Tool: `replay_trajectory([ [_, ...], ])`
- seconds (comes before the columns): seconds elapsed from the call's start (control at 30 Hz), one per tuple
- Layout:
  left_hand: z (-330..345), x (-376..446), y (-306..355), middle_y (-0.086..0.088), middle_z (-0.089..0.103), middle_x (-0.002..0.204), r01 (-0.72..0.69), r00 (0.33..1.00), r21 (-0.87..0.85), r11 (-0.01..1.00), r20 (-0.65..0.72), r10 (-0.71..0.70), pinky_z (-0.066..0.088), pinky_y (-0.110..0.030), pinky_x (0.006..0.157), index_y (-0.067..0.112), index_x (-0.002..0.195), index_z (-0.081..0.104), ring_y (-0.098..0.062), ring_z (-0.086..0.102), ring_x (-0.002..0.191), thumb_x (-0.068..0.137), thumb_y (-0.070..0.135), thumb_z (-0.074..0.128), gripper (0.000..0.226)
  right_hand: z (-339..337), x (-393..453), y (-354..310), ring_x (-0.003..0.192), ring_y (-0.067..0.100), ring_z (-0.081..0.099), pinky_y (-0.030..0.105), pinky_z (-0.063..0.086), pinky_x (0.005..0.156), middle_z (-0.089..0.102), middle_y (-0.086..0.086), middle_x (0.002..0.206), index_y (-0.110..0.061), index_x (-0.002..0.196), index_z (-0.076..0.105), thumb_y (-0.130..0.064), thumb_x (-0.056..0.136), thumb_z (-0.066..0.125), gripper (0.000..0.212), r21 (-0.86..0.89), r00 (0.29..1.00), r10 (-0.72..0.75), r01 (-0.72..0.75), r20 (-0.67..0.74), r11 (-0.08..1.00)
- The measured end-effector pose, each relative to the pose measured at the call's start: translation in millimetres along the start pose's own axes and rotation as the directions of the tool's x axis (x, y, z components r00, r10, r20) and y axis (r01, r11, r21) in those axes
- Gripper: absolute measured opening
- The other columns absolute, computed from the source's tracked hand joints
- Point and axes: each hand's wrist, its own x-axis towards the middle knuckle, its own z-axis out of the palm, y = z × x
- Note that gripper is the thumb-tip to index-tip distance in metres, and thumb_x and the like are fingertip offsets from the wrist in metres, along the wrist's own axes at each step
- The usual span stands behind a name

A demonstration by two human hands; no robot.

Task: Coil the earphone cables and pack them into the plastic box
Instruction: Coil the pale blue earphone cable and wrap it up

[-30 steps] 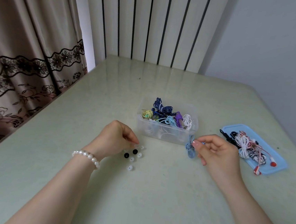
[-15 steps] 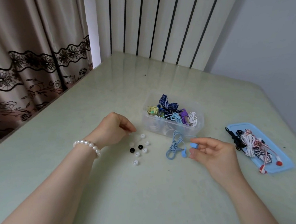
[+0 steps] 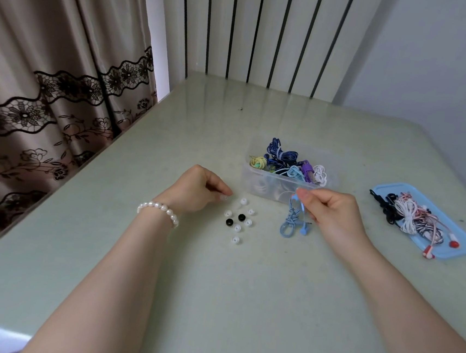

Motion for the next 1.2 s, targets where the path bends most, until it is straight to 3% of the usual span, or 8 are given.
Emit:
replay_trajectory([
  [0.13,3.4,-0.6,1.6,0.012,0.056,0.059,-0.022,0.999,0.005,1.0,0.031,0.022,0.034,-0.002,0.052,0.01,0.09,0.073,0.009,0.047,0.044,0.077,0.009,0.072,0.013,8.8,3.5,-0.3,0.05,0.006,0.035,0.019,0.035,0.05,0.042,0.004,0.057,-0.02,0.076,0.069,-0.017,0.085,0.062,0.012,0.003,0.998,-0.015,0.015,-0.059,1.0],
  [0.43,15.6,3.0,0.3,0.013,0.059,0.055,-0.06,0.998,0.106,0.993,0.016,0.059,0.034,-0.004,0.049,0.013,0.079,0.074,0.008,0.048,0.045,0.075,0.007,0.073,0.007,19.3,-0.7,6.1,0.047,-0.004,0.045,0.009,0.039,0.052,0.056,-0.014,0.051,-0.011,0.082,0.07,-0.01,0.085,0.061,0.009,0.083,0.988,-0.011,0.024,-0.153,0.996],
  [0.53,13.3,1.9,1.5,0.013,0.058,0.052,-0.042,0.999,0.019,0.999,-0.026,0.042,0.035,-0.005,0.05,0.011,0.075,0.074,0.006,0.046,0.044,0.075,0.008,0.074,0.003,16.5,-2.1,6.5,0.047,-0.003,0.045,0.011,0.039,0.047,0.055,-0.01,0.054,-0.014,0.078,0.069,-0.011,0.085,0.061,0.011,0.1,0.988,0.014,0.001,-0.155,0.995],
  [0.6,12.1,-1.5,7.6,0.011,0.064,0.057,-0.039,0.999,-0.195,0.98,-0.04,0.032,0.044,-0.008,0.059,0.01,0.071,0.071,0.005,0.054,0.052,0.073,0.004,0.074,0.008,14.0,-3.2,6.4,0.047,-0.002,0.047,0.012,0.039,0.045,0.056,-0.004,0.057,-0.009,0.083,0.07,-0.011,0.085,0.061,0.01,0.12,0.989,0.045,-0.028,-0.14,0.992],
  [0.77,23.4,-17.2,38.9,-0.007,0.071,0.067,0.055,0.992,-0.811,0.582,0.11,0.059,0.054,-0.018,0.054,0.0,0.075,0.064,-0.011,0.066,0.056,0.076,-0.014,0.057,0.015,7.8,-7.8,1.1,0.051,0.0,0.051,0.013,0.04,0.049,0.065,-0.009,0.056,-0.012,0.085,0.069,-0.007,0.08,0.062,0.009,0.34,0.994,0.098,-0.079,-0.039,0.937],
  [0.9,43.2,-25.2,54.0,-0.007,0.072,0.069,0.2,0.962,-0.869,0.452,0.261,0.077,0.056,-0.02,0.057,0.007,0.073,0.073,-0.012,0.068,0.059,0.076,-0.016,0.051,0.032,3.3,-10.2,-3.7,0.051,0.006,0.049,0.017,0.037,0.05,0.063,-0.003,0.057,-0.016,0.075,0.072,-0.029,0.061,0.072,0.019,0.535,0.995,0.099,-0.101,0.033,0.839],
  [1.03,51.4,-25.0,56.7,-0.007,0.072,0.069,0.227,0.963,-0.888,0.4,0.267,0.046,0.057,-0.02,0.061,0.004,0.069,0.074,-0.013,0.069,0.062,0.076,-0.017,0.05,0.034,-0.3,-9.1,-2.4,0.054,0.005,0.054,0.015,0.042,0.051,0.068,-0.003,0.063,-0.02,0.072,0.075,-0.049,0.04,0.085,0.045,0.611,0.995,0.061,-0.095,0.076,0.786],
  [1.2,45.9,-20.3,52.5,-0.011,0.072,0.072,0.211,0.977,-0.915,0.343,0.212,-0.036,0.056,-0.019,0.061,-0.002,0.073,0.072,-0.014,0.07,0.066,0.078,-0.014,0.051,0.024,-14.5,-5.4,0.6,0.058,0.007,0.059,0.014,0.044,0.053,0.07,-0.001,0.068,-0.018,0.075,0.075,-0.041,0.043,0.085,0.041,0.667,0.994,0.099,-0.099,0.038,0.739],
])
